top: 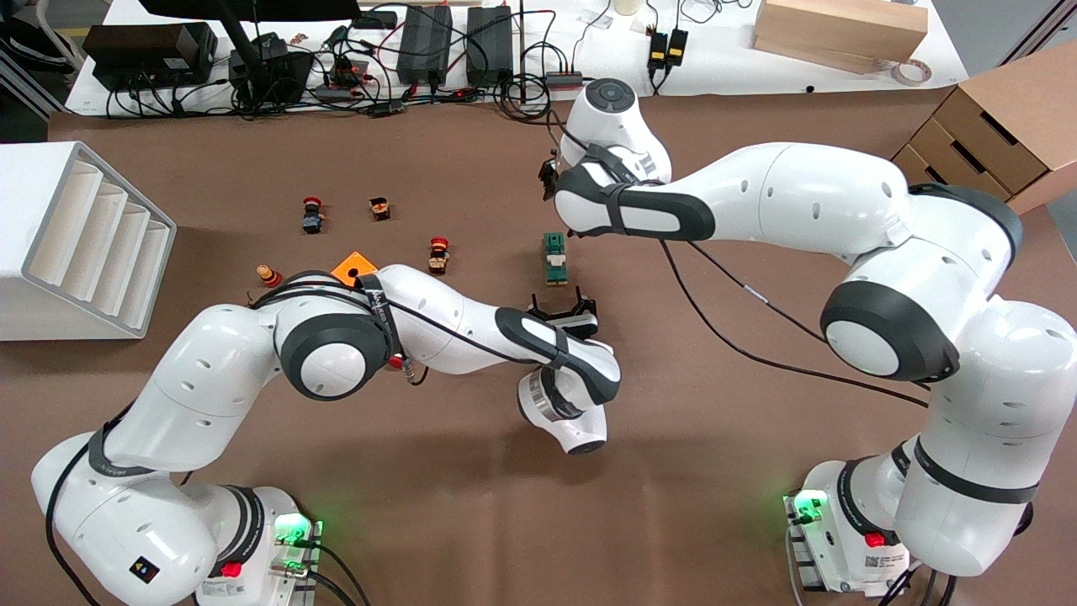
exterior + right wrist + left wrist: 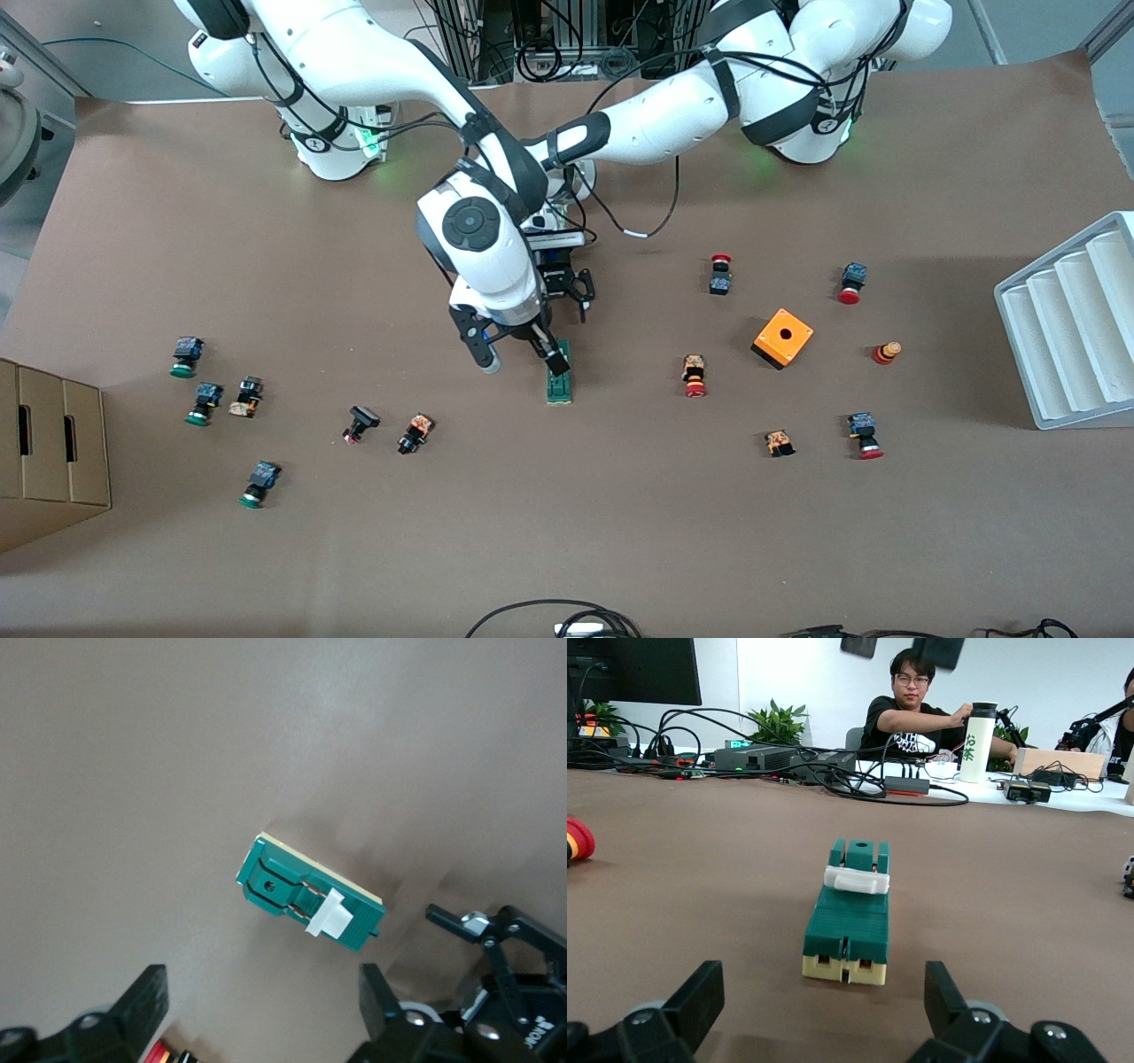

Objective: Close load switch with both arms
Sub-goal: 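Lower the right gripper onto the white lever of the switch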

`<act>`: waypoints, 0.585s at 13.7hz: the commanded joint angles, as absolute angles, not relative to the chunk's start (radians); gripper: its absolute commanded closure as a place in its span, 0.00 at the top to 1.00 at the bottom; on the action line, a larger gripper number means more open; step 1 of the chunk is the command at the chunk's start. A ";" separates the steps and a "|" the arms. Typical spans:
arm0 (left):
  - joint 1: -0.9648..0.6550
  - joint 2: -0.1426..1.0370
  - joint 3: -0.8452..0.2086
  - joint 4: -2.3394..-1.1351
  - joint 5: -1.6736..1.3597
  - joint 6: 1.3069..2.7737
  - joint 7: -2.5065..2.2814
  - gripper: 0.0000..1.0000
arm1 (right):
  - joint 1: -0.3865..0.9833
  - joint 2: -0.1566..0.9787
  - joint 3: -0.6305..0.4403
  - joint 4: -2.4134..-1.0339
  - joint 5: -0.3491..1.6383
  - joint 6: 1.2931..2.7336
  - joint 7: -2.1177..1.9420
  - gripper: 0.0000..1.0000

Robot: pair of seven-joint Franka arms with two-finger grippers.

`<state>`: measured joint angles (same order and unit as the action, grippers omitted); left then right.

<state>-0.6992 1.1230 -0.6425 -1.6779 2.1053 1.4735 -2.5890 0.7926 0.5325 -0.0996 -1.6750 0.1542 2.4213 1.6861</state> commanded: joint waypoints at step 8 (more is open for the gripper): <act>-0.704 1.158 -0.612 -1.640 2.121 1.477 -2.536 1.00 | 0.842 0.592 -0.117 -1.746 0.179 2.586 1.781 0.83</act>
